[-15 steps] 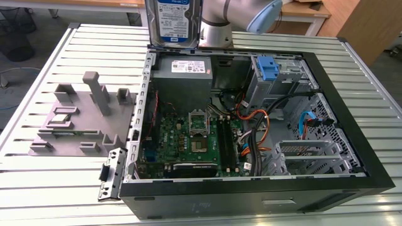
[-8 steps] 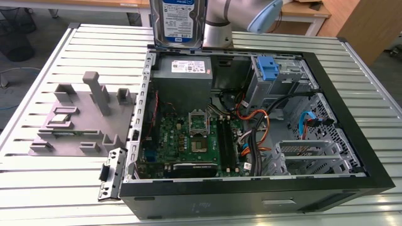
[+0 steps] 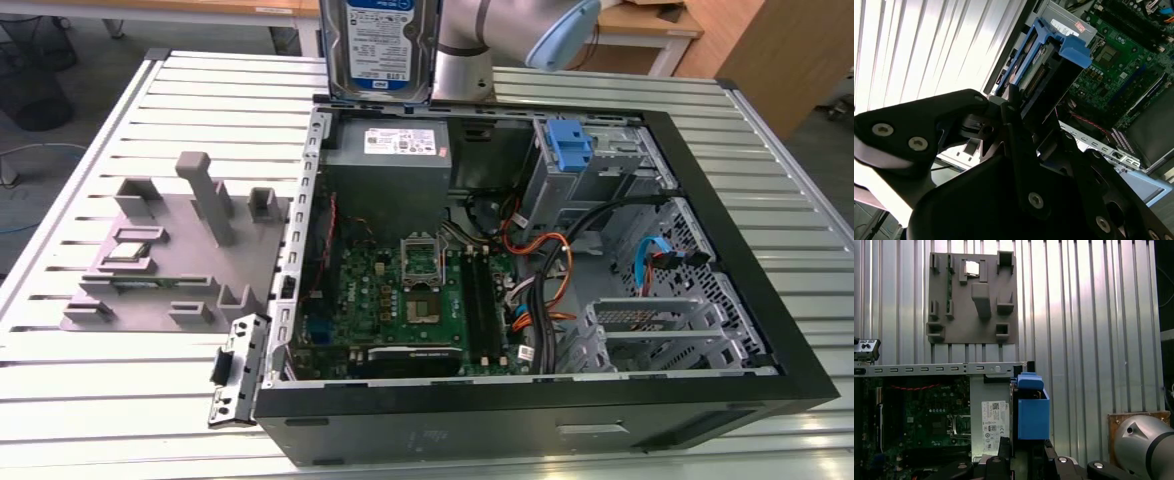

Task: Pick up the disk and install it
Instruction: 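Pick up the disk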

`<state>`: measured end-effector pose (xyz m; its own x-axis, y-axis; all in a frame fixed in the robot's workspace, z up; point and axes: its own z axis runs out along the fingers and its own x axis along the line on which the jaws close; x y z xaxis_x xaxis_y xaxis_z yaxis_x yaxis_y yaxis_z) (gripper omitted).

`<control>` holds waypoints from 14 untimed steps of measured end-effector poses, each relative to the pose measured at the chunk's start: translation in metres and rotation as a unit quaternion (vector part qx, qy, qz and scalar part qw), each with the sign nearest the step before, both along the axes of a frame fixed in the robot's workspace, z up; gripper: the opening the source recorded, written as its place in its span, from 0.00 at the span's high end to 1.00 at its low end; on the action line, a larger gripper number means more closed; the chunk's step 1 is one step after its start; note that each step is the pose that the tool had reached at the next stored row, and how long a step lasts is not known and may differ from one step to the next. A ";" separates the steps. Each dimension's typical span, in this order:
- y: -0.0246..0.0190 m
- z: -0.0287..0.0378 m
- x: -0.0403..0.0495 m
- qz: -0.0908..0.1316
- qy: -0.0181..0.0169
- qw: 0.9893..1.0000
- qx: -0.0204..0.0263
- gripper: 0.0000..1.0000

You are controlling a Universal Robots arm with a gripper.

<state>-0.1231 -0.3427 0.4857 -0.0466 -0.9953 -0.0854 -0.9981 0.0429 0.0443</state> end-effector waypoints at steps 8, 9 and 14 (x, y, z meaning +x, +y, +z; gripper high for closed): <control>0.0001 0.0000 0.0013 0.000 0.000 1.000 0.000 0.65; 0.0001 0.0000 0.0023 0.000 0.000 1.000 0.000 0.65; 0.0000 0.0000 0.0119 0.000 0.000 1.000 0.000 0.65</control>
<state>-0.1112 -0.3426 0.4856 -0.0466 -0.9952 -0.0855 -0.9981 0.0430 0.0443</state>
